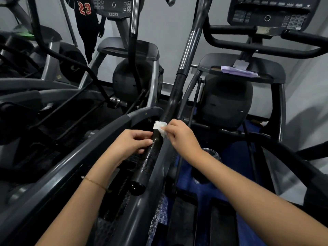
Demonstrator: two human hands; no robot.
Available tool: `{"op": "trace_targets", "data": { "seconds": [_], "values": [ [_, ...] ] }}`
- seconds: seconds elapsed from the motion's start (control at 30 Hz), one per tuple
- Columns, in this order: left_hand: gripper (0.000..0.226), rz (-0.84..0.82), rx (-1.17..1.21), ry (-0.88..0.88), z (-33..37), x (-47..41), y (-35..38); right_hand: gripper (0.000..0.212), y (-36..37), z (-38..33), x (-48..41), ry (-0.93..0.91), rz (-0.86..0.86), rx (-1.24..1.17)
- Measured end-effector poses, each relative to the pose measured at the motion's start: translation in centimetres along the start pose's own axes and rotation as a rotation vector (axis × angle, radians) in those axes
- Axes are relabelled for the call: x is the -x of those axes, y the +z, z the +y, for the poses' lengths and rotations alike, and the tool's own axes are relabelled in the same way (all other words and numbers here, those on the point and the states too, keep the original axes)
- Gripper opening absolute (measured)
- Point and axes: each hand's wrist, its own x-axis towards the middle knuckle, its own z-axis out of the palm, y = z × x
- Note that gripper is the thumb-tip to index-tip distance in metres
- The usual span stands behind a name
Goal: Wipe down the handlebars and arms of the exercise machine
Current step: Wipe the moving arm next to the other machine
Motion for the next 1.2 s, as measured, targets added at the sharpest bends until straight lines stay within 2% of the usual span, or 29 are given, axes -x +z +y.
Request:
{"op": "trace_targets", "data": {
  "seconds": [0.27, 0.33, 0.43, 0.57, 0.73, 0.93, 1.07, 1.2],
  "values": [
    [0.03, 0.043, -0.058, 0.098, -0.3, 1.1, 0.6, 0.012, 0.3, -1.0, 2.6, 0.006, -0.021, -0.075],
    [0.03, 0.085, -0.05, 0.091, -0.5, 1.2, 0.8, 0.01, 0.3, -0.6, 1.7, 0.045, -0.006, -0.045],
    [0.028, 0.132, -0.034, 0.091, -0.9, 1.3, 0.9, 0.015, 0.5, -1.2, 1.9, -0.008, 0.03, 0.017],
    [0.023, 0.101, 0.01, 0.083, -0.7, 1.5, 0.8, 0.028, 0.3, -2.6, 3.8, -0.111, -0.001, -0.058],
    [0.028, 0.062, 0.049, 0.026, -1.3, 1.6, 0.2, 0.017, 0.0, -0.7, 1.6, -0.029, 0.019, -0.004],
    [0.024, 0.018, 0.107, 0.025, -1.6, 2.5, 0.0, 0.028, -0.2, -2.6, 3.9, -0.151, -0.018, -0.047],
    [0.026, 0.034, 0.03, 0.017, -1.2, 2.2, 0.0, 0.025, -0.1, -1.2, 1.8, -0.078, 0.018, -0.029],
    [0.026, 0.001, 0.05, 0.021, -1.5, 2.4, -0.2, 0.027, 0.3, -2.3, 3.3, -0.118, 0.023, -0.032]
  ]
}}
